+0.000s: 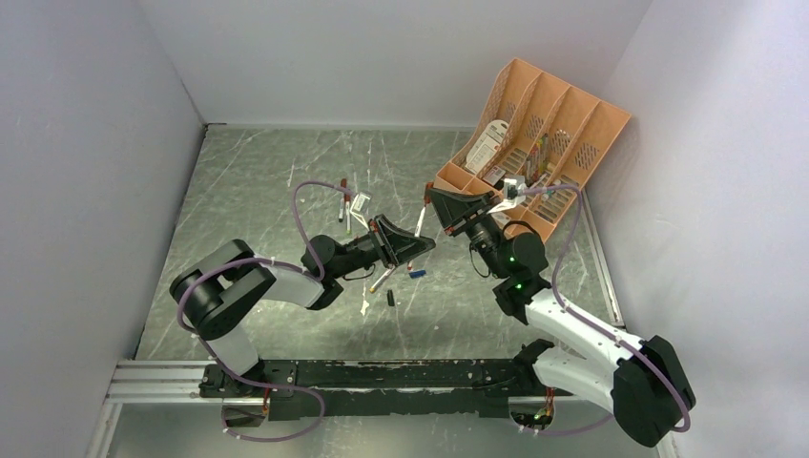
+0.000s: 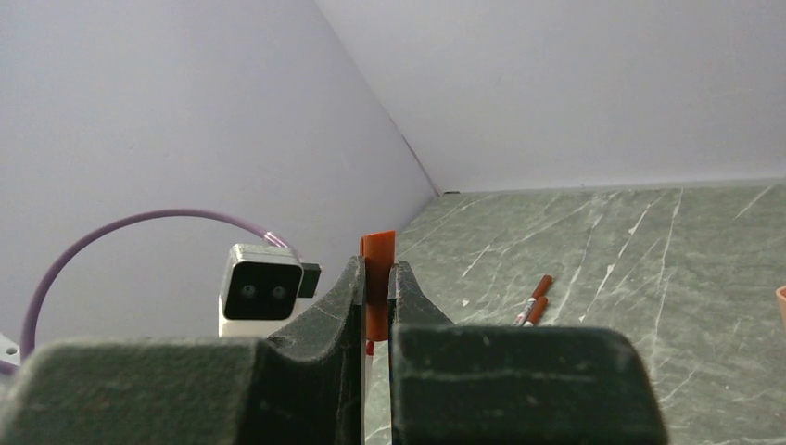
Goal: Insert the pens into the pen caps
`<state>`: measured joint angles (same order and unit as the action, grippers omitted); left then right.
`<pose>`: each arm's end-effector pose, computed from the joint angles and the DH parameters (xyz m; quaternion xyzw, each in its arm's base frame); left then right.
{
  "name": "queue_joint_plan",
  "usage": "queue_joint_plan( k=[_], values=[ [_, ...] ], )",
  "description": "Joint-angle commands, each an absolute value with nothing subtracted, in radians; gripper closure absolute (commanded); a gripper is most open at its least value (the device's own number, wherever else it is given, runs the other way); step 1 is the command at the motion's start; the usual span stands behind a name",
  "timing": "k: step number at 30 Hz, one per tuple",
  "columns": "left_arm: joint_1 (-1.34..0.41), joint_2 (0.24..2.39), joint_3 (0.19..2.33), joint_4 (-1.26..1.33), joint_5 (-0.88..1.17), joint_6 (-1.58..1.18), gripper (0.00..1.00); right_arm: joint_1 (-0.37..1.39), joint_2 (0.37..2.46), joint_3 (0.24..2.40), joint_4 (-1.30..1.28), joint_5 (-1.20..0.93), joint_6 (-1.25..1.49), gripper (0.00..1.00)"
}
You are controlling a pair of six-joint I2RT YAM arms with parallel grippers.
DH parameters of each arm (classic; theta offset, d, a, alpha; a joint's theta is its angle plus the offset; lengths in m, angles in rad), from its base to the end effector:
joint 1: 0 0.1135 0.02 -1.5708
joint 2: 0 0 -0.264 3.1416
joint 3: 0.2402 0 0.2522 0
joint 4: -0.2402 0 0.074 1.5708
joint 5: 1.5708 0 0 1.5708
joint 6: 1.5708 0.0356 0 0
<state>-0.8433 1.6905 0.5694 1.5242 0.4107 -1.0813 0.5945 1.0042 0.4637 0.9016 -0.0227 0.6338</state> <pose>0.1956 -0.2411 0.2229 0.1049 0.5560 -0.7345 0.3747 0.1832 0.1249 0.3004 0.0018 0.5687 0.4793 0.6685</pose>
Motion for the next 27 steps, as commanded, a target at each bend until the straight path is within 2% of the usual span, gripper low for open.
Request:
queue_joint_plan(
  k=[1, 27],
  values=[
    [-0.854, 1.696, 0.588, 1.809, 0.422, -1.078, 0.93, 0.591, 0.98, 0.487, 0.884, -0.023, 0.612, 1.0],
    [-0.854, 1.736, 0.641, 1.809, 0.406, -1.076, 0.93, 0.591, 0.971, 0.443, 0.89, -0.043, 0.644, 1.0]
  ],
)
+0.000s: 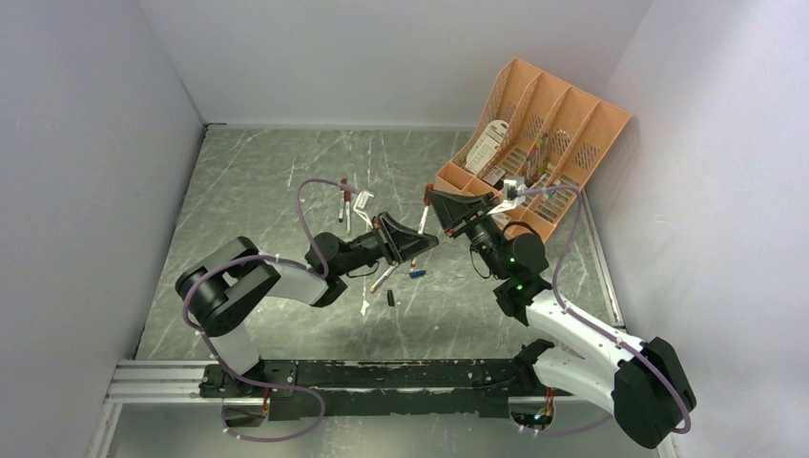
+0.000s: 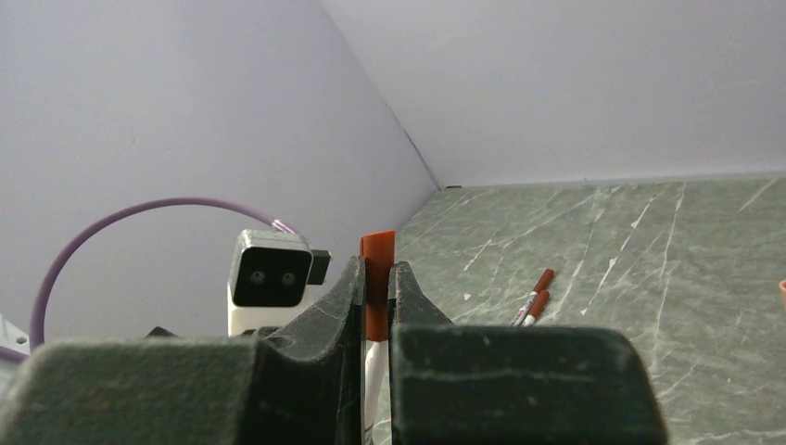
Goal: Insert the pens into the pen caps
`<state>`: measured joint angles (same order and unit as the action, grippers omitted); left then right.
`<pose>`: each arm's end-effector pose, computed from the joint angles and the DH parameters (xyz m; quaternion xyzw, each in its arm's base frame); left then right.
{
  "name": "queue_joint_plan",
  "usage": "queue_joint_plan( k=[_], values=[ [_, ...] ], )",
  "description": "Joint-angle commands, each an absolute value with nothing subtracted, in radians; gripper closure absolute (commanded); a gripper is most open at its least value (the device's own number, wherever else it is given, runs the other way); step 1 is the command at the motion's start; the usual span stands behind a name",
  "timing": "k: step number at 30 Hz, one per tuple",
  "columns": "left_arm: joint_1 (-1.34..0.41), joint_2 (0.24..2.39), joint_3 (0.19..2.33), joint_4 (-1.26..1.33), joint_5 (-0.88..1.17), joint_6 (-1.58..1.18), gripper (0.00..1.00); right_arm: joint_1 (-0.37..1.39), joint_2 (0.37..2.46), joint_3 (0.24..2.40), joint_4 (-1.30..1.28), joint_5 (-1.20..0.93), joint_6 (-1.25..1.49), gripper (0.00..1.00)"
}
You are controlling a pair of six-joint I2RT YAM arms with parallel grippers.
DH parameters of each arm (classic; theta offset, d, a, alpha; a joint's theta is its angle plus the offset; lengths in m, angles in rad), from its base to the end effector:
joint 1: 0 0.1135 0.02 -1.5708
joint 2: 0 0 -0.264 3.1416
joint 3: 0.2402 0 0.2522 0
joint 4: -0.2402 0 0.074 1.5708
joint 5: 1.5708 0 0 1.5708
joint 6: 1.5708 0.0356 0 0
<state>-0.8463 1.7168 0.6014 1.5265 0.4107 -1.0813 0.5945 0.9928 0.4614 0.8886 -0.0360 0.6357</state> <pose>0.2000 -0.2474 0.2237 0.1065 0.5527 -0.7364 0.3754 0.1815 0.1243 0.3005 -0.0030 0.5703 0.4823 0.6649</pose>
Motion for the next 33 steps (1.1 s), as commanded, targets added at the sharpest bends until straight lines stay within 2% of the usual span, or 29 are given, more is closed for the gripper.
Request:
queue_joint_plan(
  k=[1, 16, 21, 24, 26, 31, 33],
  values=[
    [-0.854, 1.737, 0.644, 1.81, 0.404, -1.076, 0.93, 0.591, 0.969, 0.442, 0.884, -0.044, 0.647, 1.0],
    [-0.836, 1.749, 0.735, 1.808, 0.428, -1.027, 0.93, 0.591, 0.945, 0.412, 0.827, -0.073, 0.647, 1.0],
    [-0.807, 1.789, 0.9, 1.809, 0.66, -1.022, 0.93, 0.591, 0.942, 0.414, 0.781, -0.128, 0.604, 1.0],
    [-0.775, 1.822, 0.943, 1.808, 0.723, -1.07, 0.93, 0.591, 0.915, 0.416, 0.755, -0.136, 0.583, 1.0],
    [-0.748, 1.829, 0.942, 1.808, 0.743, -1.063, 0.93, 0.591, 0.889, 0.414, 0.742, -0.126, 0.574, 0.96],
    [-0.694, 1.848, 0.965, 1.809, 0.876, -1.063, 0.93, 0.591, 0.806, 0.418, 0.679, -0.07, 0.531, 0.67],
    [-0.682, 1.859, 0.983, 1.808, 0.936, -1.07, 0.93, 0.591, 0.773, 0.421, 0.644, -0.047, 0.51, 0.61]
  ],
)
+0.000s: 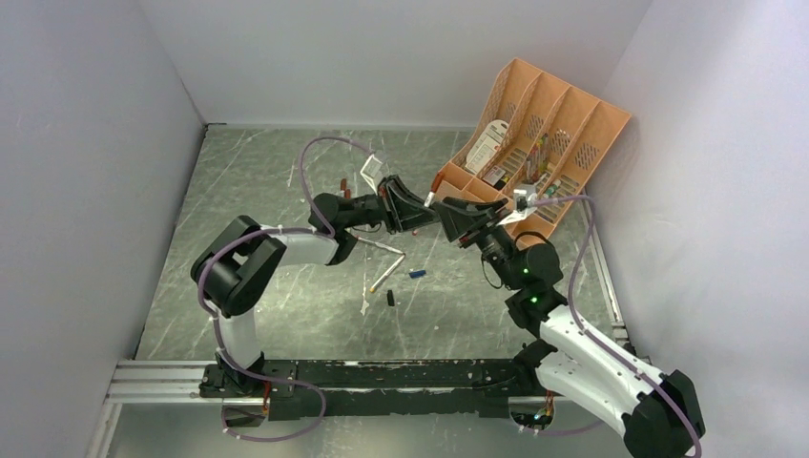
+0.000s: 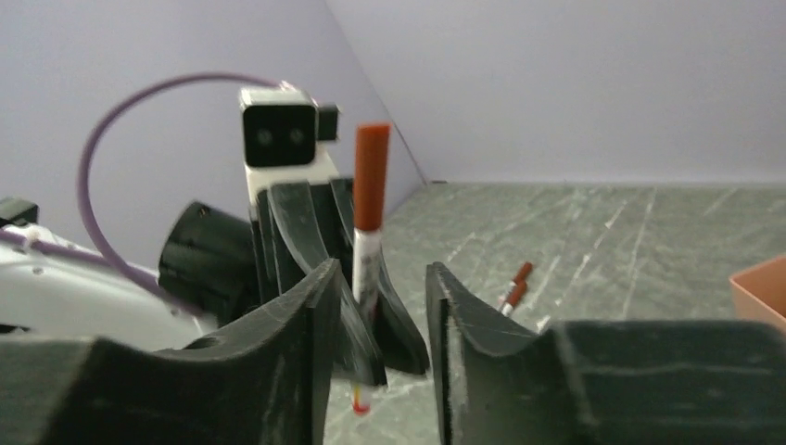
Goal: Insert the pens into the pen caps
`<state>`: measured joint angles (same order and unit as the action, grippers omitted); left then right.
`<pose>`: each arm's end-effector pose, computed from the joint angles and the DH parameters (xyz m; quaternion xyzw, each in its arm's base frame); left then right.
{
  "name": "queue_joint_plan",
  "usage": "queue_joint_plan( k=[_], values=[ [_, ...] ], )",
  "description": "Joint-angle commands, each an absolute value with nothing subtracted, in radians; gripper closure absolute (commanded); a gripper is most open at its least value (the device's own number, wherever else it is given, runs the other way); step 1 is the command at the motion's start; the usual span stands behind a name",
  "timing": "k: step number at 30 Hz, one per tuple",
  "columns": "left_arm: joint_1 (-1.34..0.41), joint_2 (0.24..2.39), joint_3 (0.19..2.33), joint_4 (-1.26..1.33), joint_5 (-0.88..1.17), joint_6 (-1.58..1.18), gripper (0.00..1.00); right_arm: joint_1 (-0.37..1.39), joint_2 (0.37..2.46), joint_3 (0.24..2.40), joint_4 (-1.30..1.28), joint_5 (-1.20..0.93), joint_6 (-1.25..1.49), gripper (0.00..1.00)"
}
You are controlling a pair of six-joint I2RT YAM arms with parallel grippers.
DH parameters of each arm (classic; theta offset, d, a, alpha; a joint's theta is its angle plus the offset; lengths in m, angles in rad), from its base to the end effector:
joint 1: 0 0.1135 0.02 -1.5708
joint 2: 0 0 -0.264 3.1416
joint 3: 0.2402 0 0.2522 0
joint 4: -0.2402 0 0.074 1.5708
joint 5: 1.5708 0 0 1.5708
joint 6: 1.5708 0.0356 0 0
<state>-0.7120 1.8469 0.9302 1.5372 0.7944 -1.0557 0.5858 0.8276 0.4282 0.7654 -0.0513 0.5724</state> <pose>0.2629 -0.2604 0.2671 0.2668 0.4745 -0.7462 0.3832 0.1595 0.1080 0.3071 -0.0249 0.5663 0.4630 0.6815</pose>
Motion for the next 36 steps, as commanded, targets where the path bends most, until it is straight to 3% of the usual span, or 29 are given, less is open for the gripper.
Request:
queue_joint_plan(
  k=[1, 10, 14, 19, 23, 29, 36],
  values=[
    [-0.677, 1.867, 0.994, 1.808, 0.967, -1.077, 0.93, 0.591, 0.756, 0.426, 0.625, -0.039, 0.496, 0.59],
    [-0.664, 1.872, 0.982, 1.686, 1.079, -0.928, 0.93, 0.591, 0.744, 0.557, 0.467, -0.038, 0.406, 0.39],
    [-0.664, 1.809, 0.949, 1.492, 1.052, -0.756, 0.93, 0.591, 0.786, 0.615, 0.465, -0.052, 0.417, 0.37],
    [-0.664, 1.79, 0.938, 1.48, 1.055, -0.746, 0.93, 0.591, 0.841, 0.622, 0.509, -0.091, 0.45, 0.38],
    [-0.664, 1.786, 0.929, 1.477, 1.048, -0.743, 0.93, 0.591, 0.865, 0.613, 0.549, -0.138, 0.478, 0.5],
    [-0.664, 1.795, 0.93, 1.485, 1.043, -0.749, 0.93, 0.591, 0.848, 0.587, 0.56, -0.151, 0.487, 1.0],
    [-0.664, 1.811, 0.973, 1.534, 1.008, -0.809, 0.93, 0.591, 0.839, 0.557, 0.497, -0.18, 0.496, 1.0]
  ],
)
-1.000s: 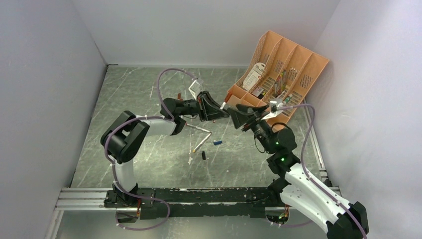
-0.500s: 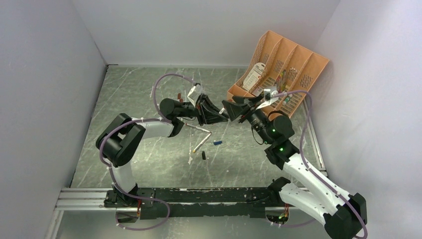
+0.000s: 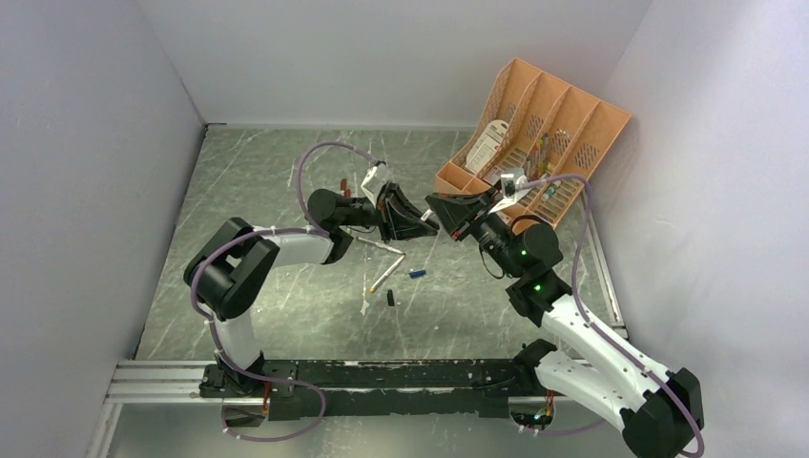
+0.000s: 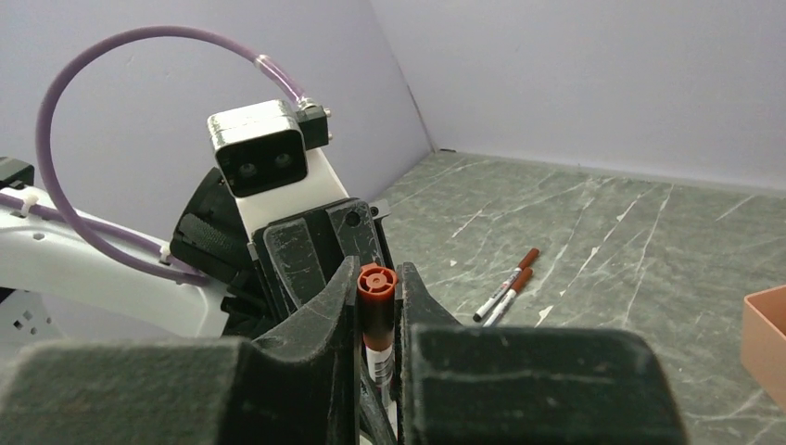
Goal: Insert the pens into the pen caps
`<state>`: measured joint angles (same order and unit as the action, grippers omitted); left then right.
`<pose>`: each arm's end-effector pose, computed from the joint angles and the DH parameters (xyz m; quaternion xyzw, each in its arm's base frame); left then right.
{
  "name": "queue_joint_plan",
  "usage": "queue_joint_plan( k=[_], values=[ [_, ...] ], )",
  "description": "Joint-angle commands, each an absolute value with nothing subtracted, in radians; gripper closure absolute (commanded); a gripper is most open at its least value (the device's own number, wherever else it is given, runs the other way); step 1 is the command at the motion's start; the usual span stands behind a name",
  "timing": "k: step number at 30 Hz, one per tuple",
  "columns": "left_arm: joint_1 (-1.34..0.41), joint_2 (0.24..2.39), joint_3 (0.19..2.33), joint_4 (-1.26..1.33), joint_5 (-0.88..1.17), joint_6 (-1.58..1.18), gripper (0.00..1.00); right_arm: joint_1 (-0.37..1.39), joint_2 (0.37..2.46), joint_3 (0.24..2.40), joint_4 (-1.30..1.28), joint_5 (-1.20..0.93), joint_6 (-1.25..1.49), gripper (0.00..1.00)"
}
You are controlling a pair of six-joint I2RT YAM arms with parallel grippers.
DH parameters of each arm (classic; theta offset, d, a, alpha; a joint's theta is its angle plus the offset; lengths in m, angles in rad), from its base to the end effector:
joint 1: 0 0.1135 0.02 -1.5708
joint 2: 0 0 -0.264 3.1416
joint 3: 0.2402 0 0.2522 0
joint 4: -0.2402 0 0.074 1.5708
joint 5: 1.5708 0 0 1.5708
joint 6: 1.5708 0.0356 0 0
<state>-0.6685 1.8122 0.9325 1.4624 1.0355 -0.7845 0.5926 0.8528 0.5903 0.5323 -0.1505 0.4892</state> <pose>0.2654 -0.2487 0.2700 0.4111 0.4366 -0.6836 0.4160 0.1660 0.1182 0.3358 -0.0909 0.6000 0.4476 0.6568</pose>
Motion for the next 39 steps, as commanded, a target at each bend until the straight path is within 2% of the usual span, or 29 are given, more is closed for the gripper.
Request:
queue_joint_plan(
  k=[1, 10, 18, 24, 28, 29, 33, 36, 39],
  values=[
    [-0.664, 1.814, 0.99, 1.531, 1.004, -0.816, 0.93, 0.59, 0.843, 0.546, 0.492, -0.188, 0.505, 1.0],
    [-0.666, 1.876, 1.244, 1.47, 1.043, -0.885, 0.93, 0.598, 0.913, 0.426, 0.508, -0.279, 0.59, 1.0],
    [-0.676, 1.936, 1.423, 1.452, 1.064, -0.935, 0.93, 0.661, 1.025, 0.313, 0.574, -0.273, 0.612, 1.0],
    [-0.722, 1.96, 1.473, 1.464, 1.075, -0.967, 0.93, 0.675, 1.123, 0.289, 0.638, -0.269, 0.63, 1.0],
    [-0.699, 1.931, 1.386, 1.427, 1.067, -0.924, 0.93, 0.674, 1.049, 0.292, 0.631, -0.231, 0.645, 1.0],
    [-0.683, 1.922, 1.342, 1.435, 1.059, -0.923, 0.93, 0.671, 1.012, 0.302, 0.611, -0.21, 0.635, 0.98],
    [-0.617, 1.914, 1.12, 1.577, 1.006, -0.979, 0.93, 0.652, 0.868, 0.388, 0.467, -0.082, 0.58, 0.69],
    [-0.572, 1.901, 0.957, 1.605, 0.935, -0.944, 0.93, 0.629, 0.771, 0.448, 0.361, 0.022, 0.559, 0.63],
    [-0.537, 1.86, 0.829, 1.44, 0.825, -0.802, 0.93, 0.615, 0.693, 0.467, 0.291, 0.103, 0.523, 0.61]
  ],
)
